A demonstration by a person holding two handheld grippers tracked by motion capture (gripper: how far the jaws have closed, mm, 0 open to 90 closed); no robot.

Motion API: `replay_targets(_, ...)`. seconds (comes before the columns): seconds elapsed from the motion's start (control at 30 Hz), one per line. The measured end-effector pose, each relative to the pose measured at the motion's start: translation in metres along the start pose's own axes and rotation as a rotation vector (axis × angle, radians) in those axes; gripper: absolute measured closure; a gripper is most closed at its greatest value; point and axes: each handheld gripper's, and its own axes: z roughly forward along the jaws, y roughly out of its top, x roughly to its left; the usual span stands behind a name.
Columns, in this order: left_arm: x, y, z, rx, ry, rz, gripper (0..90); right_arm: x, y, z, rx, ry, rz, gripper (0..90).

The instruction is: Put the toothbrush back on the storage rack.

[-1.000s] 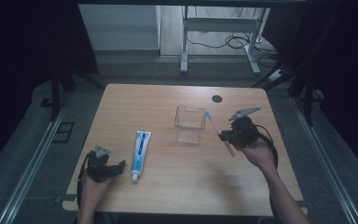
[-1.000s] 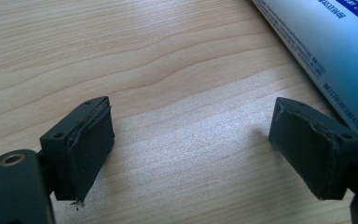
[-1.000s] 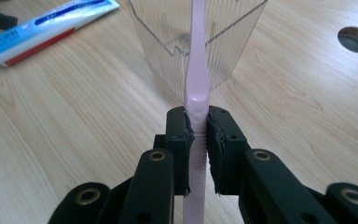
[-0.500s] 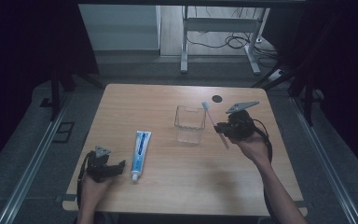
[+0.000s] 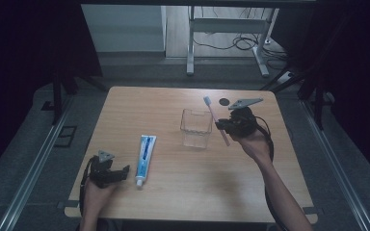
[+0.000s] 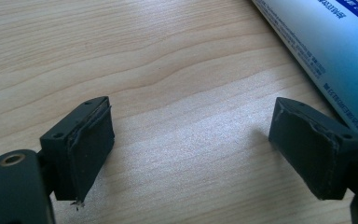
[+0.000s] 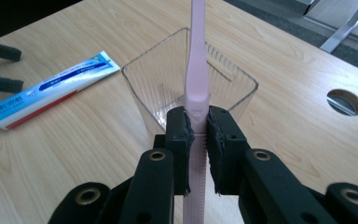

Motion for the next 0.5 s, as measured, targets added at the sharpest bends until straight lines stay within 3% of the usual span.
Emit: replay_targets(0.5,0.000,0.000,0.000,0.000,-0.001,-0.004,14.0,0.001,0.021,0.014,-0.066,0.023,0.013,79.1)
